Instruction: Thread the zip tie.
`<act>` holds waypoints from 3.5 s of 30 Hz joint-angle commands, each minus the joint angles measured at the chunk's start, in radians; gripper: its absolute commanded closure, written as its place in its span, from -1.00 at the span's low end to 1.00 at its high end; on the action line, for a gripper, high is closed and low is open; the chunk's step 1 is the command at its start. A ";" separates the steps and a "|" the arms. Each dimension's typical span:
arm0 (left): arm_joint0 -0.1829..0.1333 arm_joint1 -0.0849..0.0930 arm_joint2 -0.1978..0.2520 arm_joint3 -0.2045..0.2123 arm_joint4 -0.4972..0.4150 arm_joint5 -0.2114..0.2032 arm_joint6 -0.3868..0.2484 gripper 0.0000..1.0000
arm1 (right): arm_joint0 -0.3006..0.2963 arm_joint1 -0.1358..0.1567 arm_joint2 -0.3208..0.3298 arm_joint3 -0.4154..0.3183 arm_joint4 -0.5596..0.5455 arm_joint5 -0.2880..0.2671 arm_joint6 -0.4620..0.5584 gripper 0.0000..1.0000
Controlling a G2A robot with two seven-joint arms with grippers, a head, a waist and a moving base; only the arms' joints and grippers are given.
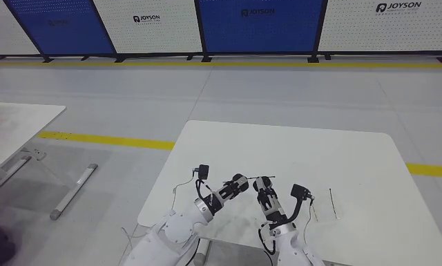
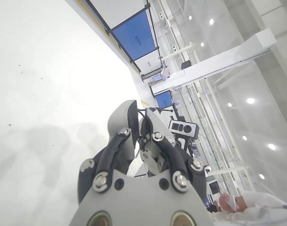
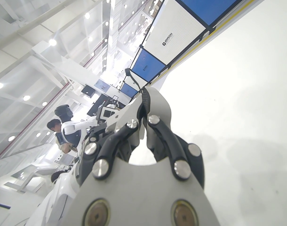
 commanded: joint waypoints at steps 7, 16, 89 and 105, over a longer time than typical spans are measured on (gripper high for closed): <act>-0.004 -0.001 0.004 0.001 -0.005 0.010 0.004 1.00 | 0.003 0.000 0.002 0.001 -0.009 0.000 0.008 1.00; -0.005 0.000 0.006 -0.003 -0.020 0.005 -0.011 1.00 | 0.013 0.002 0.005 0.008 0.001 -0.012 0.058 1.00; 0.020 0.008 -0.002 -0.025 0.070 -0.007 0.020 1.00 | 0.004 0.003 0.009 -0.028 -0.076 0.029 0.022 1.00; 0.029 0.010 -0.008 -0.051 0.044 -0.017 0.002 1.00 | 0.018 0.004 0.005 -0.013 -0.054 -0.009 0.077 1.00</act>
